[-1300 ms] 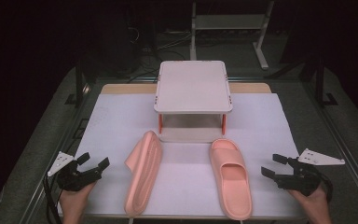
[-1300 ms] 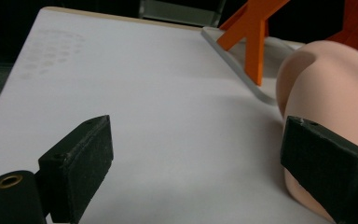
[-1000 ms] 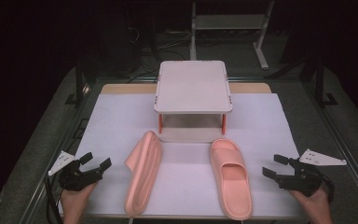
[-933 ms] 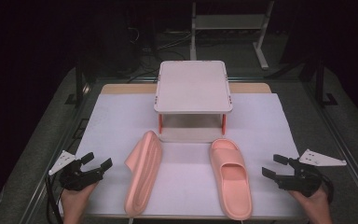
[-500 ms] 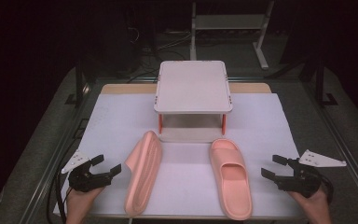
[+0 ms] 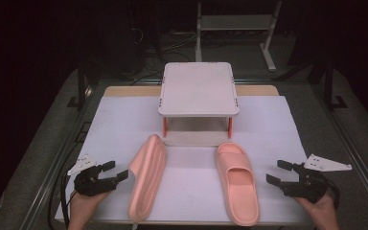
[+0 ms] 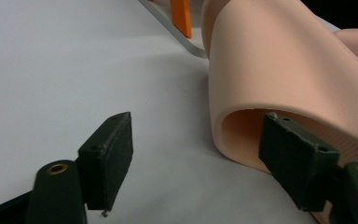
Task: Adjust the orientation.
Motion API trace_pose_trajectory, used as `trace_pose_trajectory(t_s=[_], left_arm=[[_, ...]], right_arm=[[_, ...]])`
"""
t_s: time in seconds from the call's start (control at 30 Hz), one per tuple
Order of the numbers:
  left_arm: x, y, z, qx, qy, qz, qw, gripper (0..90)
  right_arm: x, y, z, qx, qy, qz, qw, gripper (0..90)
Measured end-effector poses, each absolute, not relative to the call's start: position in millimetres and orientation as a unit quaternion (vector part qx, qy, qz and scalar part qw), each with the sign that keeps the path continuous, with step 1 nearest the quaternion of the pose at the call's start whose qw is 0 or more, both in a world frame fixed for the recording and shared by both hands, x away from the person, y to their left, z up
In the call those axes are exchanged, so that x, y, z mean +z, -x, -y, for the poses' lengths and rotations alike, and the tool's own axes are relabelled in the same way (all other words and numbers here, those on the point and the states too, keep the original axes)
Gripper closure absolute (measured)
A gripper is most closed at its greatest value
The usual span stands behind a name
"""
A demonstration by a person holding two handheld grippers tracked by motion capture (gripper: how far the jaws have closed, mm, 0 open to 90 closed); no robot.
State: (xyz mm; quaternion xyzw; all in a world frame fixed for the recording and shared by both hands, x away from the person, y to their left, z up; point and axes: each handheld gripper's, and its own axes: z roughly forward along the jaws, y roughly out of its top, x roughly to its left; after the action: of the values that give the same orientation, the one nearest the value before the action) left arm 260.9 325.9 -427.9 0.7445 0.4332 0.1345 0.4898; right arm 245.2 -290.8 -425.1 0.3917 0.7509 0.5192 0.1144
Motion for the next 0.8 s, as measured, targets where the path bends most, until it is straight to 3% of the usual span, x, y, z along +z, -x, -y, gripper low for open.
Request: trace_pose_trajectory(t_s=[0.8], left_arm=[[-436.2,-278.0,-296.3,0.110,-0.791,-0.397,0.451,54.8]], right_arm=[[-428.6,-245.3,283.1,0.517,-0.385,-0.758,0.100,21.3]])
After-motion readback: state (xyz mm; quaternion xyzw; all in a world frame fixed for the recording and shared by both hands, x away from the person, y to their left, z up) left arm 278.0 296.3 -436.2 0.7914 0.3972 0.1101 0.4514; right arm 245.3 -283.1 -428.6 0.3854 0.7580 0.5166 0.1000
